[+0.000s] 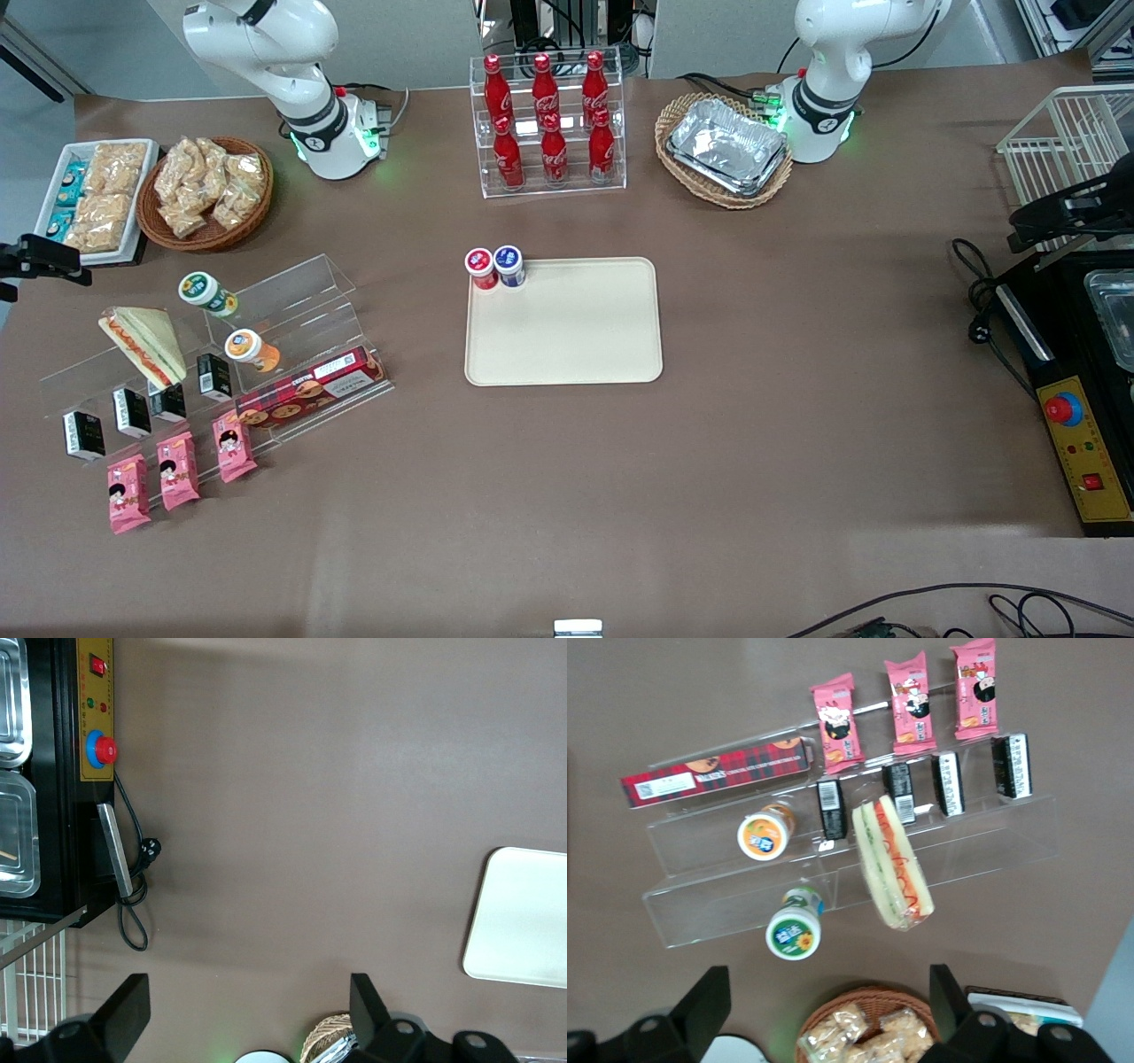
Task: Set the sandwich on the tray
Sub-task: 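Move the right gripper toward the wrapped sandwich in the acrylic rack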
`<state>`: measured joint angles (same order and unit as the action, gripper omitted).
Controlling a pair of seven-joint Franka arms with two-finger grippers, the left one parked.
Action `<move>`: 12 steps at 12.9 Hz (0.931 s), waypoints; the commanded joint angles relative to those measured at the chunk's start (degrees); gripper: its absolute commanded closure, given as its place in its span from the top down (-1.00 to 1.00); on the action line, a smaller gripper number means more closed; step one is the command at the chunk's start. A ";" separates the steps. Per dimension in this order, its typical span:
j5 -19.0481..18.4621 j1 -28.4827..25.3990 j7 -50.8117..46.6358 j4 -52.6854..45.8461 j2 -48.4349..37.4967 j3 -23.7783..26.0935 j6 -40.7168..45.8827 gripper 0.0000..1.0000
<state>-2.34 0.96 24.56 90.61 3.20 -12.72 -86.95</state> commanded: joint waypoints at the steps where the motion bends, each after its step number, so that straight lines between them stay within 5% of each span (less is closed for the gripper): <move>1: -2.40 -0.26 4.00 5.61 -0.57 0.15 -6.54 1.00; 12: -2.93 1.68 16.11 18.46 1.18 -1.61 -22.20 1.00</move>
<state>-4.55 2.35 35.75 106.87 4.06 -13.49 -105.71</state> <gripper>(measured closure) 0.000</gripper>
